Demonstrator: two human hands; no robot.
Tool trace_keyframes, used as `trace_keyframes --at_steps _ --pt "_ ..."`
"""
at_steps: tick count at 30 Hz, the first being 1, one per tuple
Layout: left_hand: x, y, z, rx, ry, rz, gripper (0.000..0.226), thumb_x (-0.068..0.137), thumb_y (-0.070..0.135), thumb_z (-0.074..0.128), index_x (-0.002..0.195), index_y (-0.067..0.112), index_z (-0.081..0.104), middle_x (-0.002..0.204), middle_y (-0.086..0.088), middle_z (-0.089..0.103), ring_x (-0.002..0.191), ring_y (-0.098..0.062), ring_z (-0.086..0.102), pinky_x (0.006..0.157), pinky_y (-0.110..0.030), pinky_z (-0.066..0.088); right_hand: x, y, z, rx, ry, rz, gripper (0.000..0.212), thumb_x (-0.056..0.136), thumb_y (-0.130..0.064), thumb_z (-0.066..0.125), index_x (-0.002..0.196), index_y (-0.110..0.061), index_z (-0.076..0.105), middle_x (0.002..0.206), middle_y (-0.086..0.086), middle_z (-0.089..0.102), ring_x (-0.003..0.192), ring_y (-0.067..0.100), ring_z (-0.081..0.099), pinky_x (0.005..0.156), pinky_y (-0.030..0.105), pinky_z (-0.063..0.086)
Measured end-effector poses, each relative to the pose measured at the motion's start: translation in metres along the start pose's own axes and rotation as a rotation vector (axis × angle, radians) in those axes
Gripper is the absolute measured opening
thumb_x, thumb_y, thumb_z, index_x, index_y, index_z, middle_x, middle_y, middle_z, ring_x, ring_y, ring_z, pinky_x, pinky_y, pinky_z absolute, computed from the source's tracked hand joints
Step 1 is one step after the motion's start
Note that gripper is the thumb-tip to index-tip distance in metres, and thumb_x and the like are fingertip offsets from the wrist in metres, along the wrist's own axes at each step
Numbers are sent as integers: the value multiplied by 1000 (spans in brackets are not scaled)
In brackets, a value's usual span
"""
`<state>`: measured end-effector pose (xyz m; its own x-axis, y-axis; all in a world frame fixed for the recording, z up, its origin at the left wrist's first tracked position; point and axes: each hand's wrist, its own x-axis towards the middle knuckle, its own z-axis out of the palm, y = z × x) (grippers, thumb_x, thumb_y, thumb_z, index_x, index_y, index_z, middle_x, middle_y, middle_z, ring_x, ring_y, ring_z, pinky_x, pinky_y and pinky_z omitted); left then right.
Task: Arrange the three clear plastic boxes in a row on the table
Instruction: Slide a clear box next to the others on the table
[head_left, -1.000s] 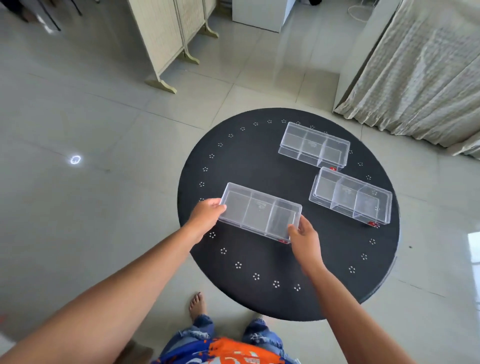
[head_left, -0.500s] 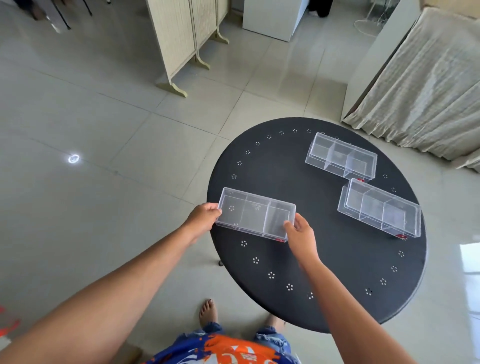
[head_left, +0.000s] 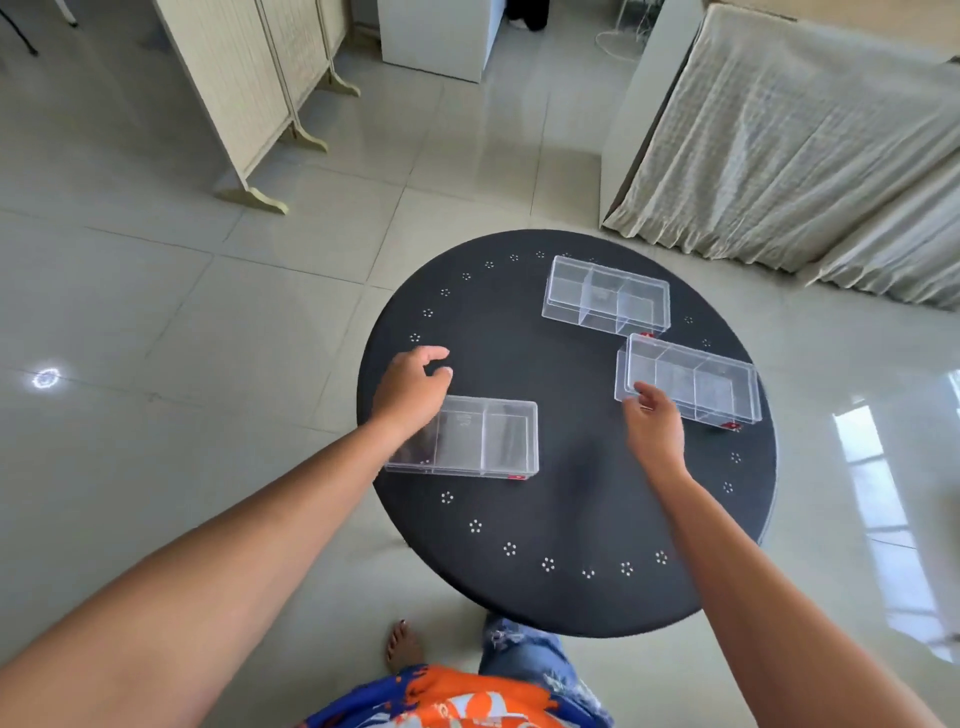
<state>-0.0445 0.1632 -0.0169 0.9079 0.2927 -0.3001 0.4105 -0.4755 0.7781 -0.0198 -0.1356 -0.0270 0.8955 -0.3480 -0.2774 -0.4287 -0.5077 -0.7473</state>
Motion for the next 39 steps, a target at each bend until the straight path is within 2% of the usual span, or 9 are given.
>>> trace_keyframes --at_steps 10,16,20,22,24,29,32,36,39 --pt "44 109 112 17 -364 25 38 87 29 54 125 26 62 132 2 62 122 -15 56 103 -33 42 97 30 -88 -194 292 191 60 90 -28 61 147 -16 47 152 18 41 140 40 36 115 47 26" --pt "57 145 180 -1 -545 -54 64 91 30 55 149 12 35 156 -9 38 143 -22 36 117 -39 29 138 65 -112 -110 163 288 81 93 -38 62 158 -10 23 163 15 27 150 34 26 118 46 23" --pt "59 152 208 -32 -591 -114 70 91 31 54 152 12 27 153 -5 41 141 -24 37 112 -36 31 154 76 -111 30 81 330 54 97 -29 59 144 -5 48 142 14 57 131 34 52 106 40 42" --pt "57 152 212 -43 -604 -104 51 90 29 53 138 12 48 120 4 60 118 -21 51 97 -34 39 153 80 -107 76 87 307 10 95 -20 56 91 -18 65 85 1 66 91 29 58 69 32 47" --pt "54 150 213 -67 -615 -72 34 90 28 52 121 17 60 110 4 62 107 -18 55 90 -32 42 149 81 -102 111 88 293 22 92 -17 53 70 -19 55 61 -6 49 69 24 46 51 29 33" --pt "51 139 193 -138 -582 -47 30 90 29 52 118 22 61 127 8 57 118 -14 51 103 -35 40 122 69 -90 177 73 301 24 85 -8 51 97 -7 71 80 2 66 66 16 54 57 27 40" --pt "55 120 166 -154 -507 -47 5 90 28 54 90 33 55 111 11 49 105 -11 47 91 -31 40 100 60 -71 236 10 273 22 84 -1 50 93 -4 70 82 3 67 72 18 55 62 28 42" --pt "57 95 116 -171 -376 -62 20 87 30 54 73 38 43 80 20 41 76 -4 43 74 -27 39 75 31 -31 285 -102 213 25 83 0 52 94 -10 72 82 -4 71 73 11 60 64 22 46" --pt "61 66 75 -188 -304 -94 20 88 34 55 107 28 55 102 16 43 98 -8 43 87 -31 36 62 3 4 309 -199 160 29 85 0 52 100 -16 71 89 -5 74 79 10 64 67 23 47"
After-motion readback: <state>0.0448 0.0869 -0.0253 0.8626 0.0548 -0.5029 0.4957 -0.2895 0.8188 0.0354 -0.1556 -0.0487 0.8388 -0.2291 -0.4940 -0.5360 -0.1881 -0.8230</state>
